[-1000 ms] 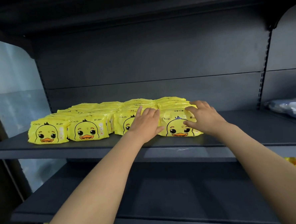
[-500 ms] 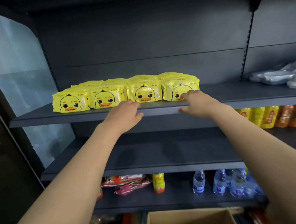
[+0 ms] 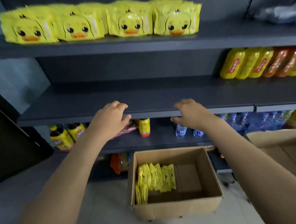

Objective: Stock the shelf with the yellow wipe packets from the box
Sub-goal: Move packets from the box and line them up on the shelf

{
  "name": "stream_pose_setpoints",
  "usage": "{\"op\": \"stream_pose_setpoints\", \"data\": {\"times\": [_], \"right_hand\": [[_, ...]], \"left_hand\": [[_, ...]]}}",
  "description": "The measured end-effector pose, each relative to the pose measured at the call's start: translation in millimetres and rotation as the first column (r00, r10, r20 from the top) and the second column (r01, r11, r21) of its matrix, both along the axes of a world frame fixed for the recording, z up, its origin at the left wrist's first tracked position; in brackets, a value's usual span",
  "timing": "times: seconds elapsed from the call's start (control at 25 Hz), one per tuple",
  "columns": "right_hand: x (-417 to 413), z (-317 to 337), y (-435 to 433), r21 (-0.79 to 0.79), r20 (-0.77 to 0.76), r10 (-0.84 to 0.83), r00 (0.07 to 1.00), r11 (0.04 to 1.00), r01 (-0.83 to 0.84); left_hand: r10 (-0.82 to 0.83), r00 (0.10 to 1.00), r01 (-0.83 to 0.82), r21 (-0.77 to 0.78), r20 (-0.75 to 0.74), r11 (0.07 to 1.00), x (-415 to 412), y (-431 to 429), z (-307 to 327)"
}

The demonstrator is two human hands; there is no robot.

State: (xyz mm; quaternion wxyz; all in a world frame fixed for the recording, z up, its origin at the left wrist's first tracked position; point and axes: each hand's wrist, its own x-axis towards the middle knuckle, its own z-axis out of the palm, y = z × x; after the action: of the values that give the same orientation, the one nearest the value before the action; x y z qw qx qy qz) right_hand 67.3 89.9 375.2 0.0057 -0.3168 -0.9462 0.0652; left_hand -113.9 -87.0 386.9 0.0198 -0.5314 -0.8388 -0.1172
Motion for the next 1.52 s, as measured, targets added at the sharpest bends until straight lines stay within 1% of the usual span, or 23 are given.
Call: {"op": "stream_pose_setpoints", "data": {"times": [0.12,0.24,0.4,0.56,0.76,0.88,1.0,1.04,1.08,1.12,1.16,1.2,1.24,1.28,1.32,1.36,1.4,1.44,1.52], "right_hand": [[4,-64,13,-0.083,0.070,0.015,0.997,0.996,-0.009],[9,-121,30,-0.172,0.151,0.044,0.988,0.985,-0.018],[14,-206,46,-0.258,0.252,0.091,0.963,0.966,-0.024],[21,-286,42,-0.364,0.361,0.148,0.921,0.931,-0.007],[19,-379,30,-0.480,0.422,0.152,0.894,0.874,0.079],[19,-423,23,-0.511,0.421,0.113,0.900,0.849,0.132],[17,-467,14,-0.545,0.432,0.079,0.898,0.816,0.191],[16,-480,11,-0.553,0.442,0.068,0.894,0.806,0.212],[16,-492,9,-0.561,0.450,0.053,0.892,0.793,0.236],[15,-501,7,-0.571,0.456,0.028,0.890,0.776,0.268],[14,-508,6,-0.581,0.461,0.000,0.887,0.756,0.302],[12,-516,5,-0.589,0.466,-0.020,0.884,0.739,0.328],[12,-524,4,-0.594,0.465,-0.036,0.885,0.728,0.342],[12,-530,4,-0.594,0.462,-0.055,0.885,0.722,0.354],[11,-535,4,-0.594,0.455,-0.079,0.887,0.715,0.369],[12,-537,4,-0.594,0.448,-0.102,0.888,0.709,0.380],[12,-540,4,-0.593,0.436,-0.116,0.893,0.709,0.382],[11,-541,5,-0.592,0.426,-0.125,0.896,0.711,0.380],[9,-540,7,-0.592,0.405,-0.162,0.900,0.704,0.393]], "left_hand": [[-0.005,0.999,0.008,-0.065,0.049,0.998,6,12,-58],[0.008,0.991,0.014,-0.164,0.134,0.986,13,19,-121],[0.091,0.971,-0.023,-0.294,0.221,0.955,27,26,-204],[0.165,0.940,-0.033,-0.403,0.297,0.915,42,21,-273],[0.304,0.845,-0.089,-0.445,0.441,0.891,53,15,-365],[0.367,0.788,-0.125,-0.454,0.495,0.882,55,20,-411],[0.452,0.702,-0.207,-0.449,0.551,0.869,53,28,-455],[0.489,0.655,-0.246,-0.449,0.576,0.859,53,32,-468],[0.539,0.572,-0.298,-0.456,0.618,0.838,53,37,-479],[0.598,0.422,-0.384,-0.463,0.682,0.799,53,45,-489],[0.633,0.176,-0.496,-0.488,0.754,0.719,51,55,-497],[0.589,-0.121,-0.590,-0.535,0.799,0.605,49,68,-504],[0.474,-0.382,-0.643,-0.597,0.793,0.479,48,81,-509],[0.355,-0.553,-0.658,-0.656,0.754,0.370,45,95,-513],[0.261,-0.654,-0.646,-0.704,0.710,0.295,42,107,-517],[0.166,-0.718,-0.637,-0.735,0.676,0.234,38,119,-520],[0.082,-0.756,-0.627,-0.755,0.649,0.192,35,129,-523],[0.007,-0.769,-0.632,-0.762,0.639,0.139,30,139,-525],[-0.055,-0.779,-0.626,-0.779,0.624,0.029,19,152,-529]]}}
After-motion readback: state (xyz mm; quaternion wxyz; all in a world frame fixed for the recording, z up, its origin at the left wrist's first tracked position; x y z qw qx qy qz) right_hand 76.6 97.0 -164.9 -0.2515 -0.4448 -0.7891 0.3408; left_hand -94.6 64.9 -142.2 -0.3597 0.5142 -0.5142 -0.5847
